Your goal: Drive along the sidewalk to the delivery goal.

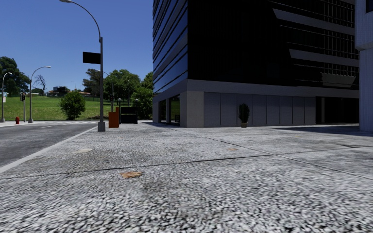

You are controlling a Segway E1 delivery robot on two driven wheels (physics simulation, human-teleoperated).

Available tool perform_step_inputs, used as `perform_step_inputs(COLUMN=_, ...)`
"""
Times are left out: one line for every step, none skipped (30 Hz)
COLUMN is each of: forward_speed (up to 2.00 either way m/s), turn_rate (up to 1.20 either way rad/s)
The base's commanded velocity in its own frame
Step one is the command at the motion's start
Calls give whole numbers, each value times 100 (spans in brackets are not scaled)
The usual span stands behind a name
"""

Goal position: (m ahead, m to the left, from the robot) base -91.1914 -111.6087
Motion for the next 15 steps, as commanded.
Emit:
perform_step_inputs(forward_speed=0, turn_rate=-30)
perform_step_inputs(forward_speed=0, turn_rate=-33)
perform_step_inputs(forward_speed=0, turn_rate=-34)
perform_step_inputs(forward_speed=0, turn_rate=-35)
perform_step_inputs(forward_speed=0, turn_rate=-35)
perform_step_inputs(forward_speed=0, turn_rate=-35)
perform_step_inputs(forward_speed=0, turn_rate=-35)
perform_step_inputs(forward_speed=0, turn_rate=-35)
perform_step_inputs(forward_speed=0, turn_rate=-35)
perform_step_inputs(forward_speed=0, turn_rate=-35)
perform_step_inputs(forward_speed=0, turn_rate=-35)
perform_step_inputs(forward_speed=0, turn_rate=-35)
perform_step_inputs(forward_speed=0, turn_rate=-35)
perform_step_inputs(forward_speed=0, turn_rate=-35)
perform_step_inputs(forward_speed=0, turn_rate=-35)
